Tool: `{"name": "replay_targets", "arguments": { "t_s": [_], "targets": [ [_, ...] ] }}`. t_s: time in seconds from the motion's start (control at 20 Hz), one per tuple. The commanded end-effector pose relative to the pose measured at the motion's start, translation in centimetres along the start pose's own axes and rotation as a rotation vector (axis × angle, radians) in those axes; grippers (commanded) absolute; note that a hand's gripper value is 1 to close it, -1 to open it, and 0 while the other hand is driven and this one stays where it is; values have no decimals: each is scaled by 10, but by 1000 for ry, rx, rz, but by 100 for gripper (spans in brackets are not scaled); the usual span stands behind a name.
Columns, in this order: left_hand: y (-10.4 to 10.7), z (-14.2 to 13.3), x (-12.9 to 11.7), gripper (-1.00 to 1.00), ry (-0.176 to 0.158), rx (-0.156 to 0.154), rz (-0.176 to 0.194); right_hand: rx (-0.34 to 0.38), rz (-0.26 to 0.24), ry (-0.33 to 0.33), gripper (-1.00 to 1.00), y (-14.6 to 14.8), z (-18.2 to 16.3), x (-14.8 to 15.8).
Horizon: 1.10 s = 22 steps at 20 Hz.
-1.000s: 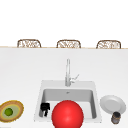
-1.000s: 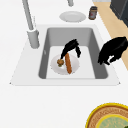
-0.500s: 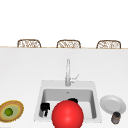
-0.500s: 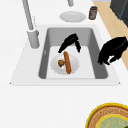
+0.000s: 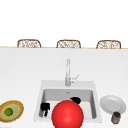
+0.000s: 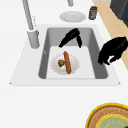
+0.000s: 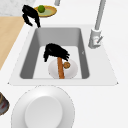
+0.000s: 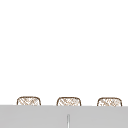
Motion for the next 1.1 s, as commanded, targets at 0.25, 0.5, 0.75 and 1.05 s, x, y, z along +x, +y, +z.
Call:
{"name": "replay_targets", "arguments": {
  "t_s": [0.25,0.5,0.75,1.05],
  "targets": [
    [0,0,0,0,0,0,0,-39,100,5,-100,-43,54,-23],
    [0,0,0,0,0,0,0,-69,108,18,-100,-51,91,-36],
    [0,0,0,0,0,0,0,-81,101,7,-100,-60,124,-49],
    [0,0,0,0,0,0,0,-88,79,-12,-100,-63,161,-74]
  ]
}}
